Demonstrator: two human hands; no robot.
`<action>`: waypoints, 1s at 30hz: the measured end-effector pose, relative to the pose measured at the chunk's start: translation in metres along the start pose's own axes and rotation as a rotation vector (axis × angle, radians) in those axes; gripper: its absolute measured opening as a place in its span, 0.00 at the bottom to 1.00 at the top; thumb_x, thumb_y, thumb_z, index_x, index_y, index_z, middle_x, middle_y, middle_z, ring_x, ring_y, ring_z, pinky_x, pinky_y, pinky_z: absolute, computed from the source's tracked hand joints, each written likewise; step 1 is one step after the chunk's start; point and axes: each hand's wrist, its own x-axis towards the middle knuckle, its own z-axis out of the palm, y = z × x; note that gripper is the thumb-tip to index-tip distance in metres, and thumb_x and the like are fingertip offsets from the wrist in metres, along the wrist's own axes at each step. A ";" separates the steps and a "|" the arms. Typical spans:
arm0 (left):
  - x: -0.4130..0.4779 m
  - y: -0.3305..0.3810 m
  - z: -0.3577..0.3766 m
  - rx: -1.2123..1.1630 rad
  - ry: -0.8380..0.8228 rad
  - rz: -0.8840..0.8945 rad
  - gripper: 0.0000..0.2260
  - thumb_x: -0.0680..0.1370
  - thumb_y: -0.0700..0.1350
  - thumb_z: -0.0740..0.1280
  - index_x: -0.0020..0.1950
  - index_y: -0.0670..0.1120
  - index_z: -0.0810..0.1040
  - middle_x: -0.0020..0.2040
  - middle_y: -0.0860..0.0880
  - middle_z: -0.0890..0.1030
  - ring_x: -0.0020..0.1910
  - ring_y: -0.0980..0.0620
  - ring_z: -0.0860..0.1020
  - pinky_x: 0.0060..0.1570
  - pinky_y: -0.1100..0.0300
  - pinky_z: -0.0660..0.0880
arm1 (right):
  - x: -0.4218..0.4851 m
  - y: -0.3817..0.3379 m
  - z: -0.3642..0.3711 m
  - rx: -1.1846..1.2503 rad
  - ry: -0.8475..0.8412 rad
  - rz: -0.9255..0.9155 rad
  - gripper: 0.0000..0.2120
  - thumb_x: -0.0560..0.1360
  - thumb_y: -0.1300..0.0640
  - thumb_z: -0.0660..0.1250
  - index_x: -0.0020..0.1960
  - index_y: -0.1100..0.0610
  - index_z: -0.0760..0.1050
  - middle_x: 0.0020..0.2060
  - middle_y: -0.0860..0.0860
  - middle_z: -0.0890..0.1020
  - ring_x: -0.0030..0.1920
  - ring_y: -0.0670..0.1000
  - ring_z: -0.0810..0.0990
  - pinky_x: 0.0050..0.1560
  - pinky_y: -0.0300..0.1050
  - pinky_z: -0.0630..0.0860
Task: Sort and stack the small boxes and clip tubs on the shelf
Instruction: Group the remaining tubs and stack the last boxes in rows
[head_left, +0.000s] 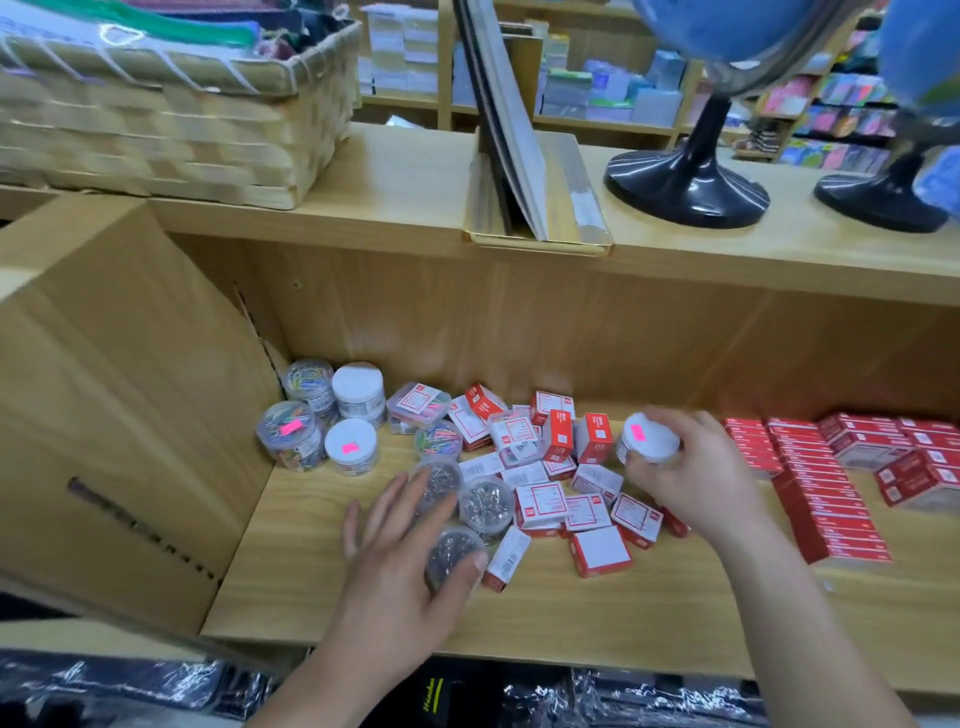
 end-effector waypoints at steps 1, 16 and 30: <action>0.000 -0.003 -0.004 -0.039 0.035 0.015 0.25 0.77 0.64 0.66 0.71 0.54 0.76 0.78 0.54 0.67 0.78 0.51 0.63 0.74 0.37 0.58 | -0.003 -0.014 -0.001 0.056 0.027 -0.047 0.24 0.66 0.50 0.75 0.62 0.46 0.79 0.53 0.44 0.78 0.54 0.47 0.79 0.51 0.44 0.76; -0.035 -0.071 -0.063 -0.178 0.069 -0.287 0.27 0.77 0.63 0.62 0.72 0.52 0.74 0.73 0.58 0.69 0.73 0.62 0.68 0.71 0.61 0.67 | -0.031 -0.218 0.148 0.159 -0.283 -0.385 0.26 0.69 0.48 0.73 0.66 0.50 0.75 0.59 0.48 0.79 0.61 0.52 0.76 0.59 0.47 0.74; -0.030 -0.076 -0.066 -0.169 0.010 -0.266 0.24 0.75 0.61 0.65 0.69 0.54 0.77 0.72 0.62 0.70 0.68 0.65 0.72 0.64 0.64 0.72 | -0.025 -0.165 0.130 0.040 -0.025 -0.505 0.16 0.74 0.44 0.67 0.58 0.49 0.81 0.56 0.47 0.81 0.59 0.53 0.78 0.58 0.50 0.77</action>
